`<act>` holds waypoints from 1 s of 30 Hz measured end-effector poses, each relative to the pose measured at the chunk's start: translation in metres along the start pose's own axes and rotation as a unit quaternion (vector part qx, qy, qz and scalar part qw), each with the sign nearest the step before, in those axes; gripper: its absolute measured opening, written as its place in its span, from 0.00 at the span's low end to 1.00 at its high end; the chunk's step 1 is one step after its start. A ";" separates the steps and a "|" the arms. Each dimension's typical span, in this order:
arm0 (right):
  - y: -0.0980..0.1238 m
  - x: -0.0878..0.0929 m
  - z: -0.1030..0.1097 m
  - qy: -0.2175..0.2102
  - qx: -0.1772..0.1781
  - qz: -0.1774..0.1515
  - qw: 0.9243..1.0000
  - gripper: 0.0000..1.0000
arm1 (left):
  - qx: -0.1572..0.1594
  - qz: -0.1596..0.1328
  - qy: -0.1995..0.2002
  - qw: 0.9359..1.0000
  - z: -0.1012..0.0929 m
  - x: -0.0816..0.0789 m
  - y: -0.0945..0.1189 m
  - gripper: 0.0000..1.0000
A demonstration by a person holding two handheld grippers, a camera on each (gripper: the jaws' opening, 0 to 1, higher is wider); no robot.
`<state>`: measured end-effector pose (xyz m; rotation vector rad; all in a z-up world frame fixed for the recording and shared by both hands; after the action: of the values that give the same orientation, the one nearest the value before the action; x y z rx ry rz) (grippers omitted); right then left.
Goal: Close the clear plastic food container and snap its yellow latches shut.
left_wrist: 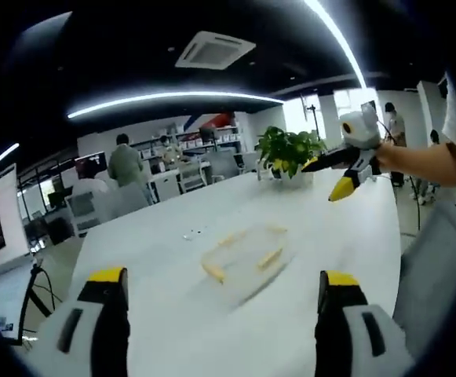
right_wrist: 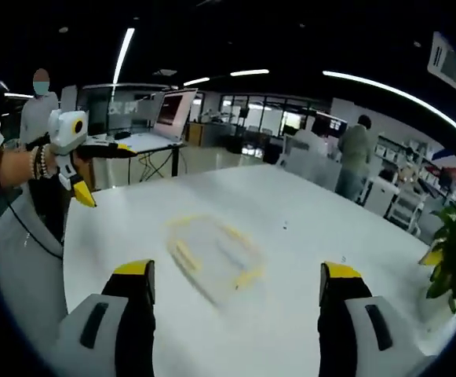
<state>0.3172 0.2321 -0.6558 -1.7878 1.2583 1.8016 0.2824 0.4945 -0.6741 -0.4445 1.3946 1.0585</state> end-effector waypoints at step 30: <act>0.069 0.066 0.034 -0.063 0.078 -0.004 0.995 0.84 | -0.023 -0.005 0.077 0.997 -0.031 0.038 0.056 0.97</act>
<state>0.2330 0.1948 -0.6970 -1.5682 1.3016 1.7306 0.2138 0.5103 -0.6973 -0.5761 1.5043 1.0686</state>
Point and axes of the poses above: the point that each gripper's makers call its tool centre point, and the gripper's own axes: y roughly backward along the fingers, z roughly to its left, x roughly out of its underside, the point moved 1 cm from there along y, roughly backward along the fingers, and after that the axes turned 3 degrees about z, right-handed, at the moved point
